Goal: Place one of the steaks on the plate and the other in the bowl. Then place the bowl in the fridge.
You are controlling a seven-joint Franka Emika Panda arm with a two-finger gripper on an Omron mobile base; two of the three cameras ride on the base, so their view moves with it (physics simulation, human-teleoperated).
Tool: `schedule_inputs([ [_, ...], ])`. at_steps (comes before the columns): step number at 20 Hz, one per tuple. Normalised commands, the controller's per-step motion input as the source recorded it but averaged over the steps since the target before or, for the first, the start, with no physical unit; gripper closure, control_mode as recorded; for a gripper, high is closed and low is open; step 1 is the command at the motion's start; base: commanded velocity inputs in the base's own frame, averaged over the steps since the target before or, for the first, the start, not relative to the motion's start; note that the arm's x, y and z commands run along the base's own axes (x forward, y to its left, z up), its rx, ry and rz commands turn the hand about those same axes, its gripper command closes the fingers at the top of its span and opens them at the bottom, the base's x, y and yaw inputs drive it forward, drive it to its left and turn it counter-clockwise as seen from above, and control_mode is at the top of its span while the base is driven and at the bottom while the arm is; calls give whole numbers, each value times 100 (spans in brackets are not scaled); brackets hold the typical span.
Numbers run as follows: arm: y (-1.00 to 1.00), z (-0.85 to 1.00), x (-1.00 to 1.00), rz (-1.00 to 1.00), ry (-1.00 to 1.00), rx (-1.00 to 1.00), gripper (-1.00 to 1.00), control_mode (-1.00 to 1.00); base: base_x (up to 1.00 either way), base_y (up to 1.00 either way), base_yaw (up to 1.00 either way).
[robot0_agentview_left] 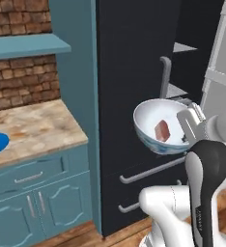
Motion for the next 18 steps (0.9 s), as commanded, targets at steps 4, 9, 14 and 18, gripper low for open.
schedule_inputs([
  [4,0,0,0,0,0,0,100,100,100,-100,-12],
  [9,0,0,0,0,0,0,100,100,92,-99,-8],
  [14,0,0,0,0,0,0,100,100,97,-18,-2],
  [18,0,0,0,0,0,0,100,100,82,-42,-2],
])
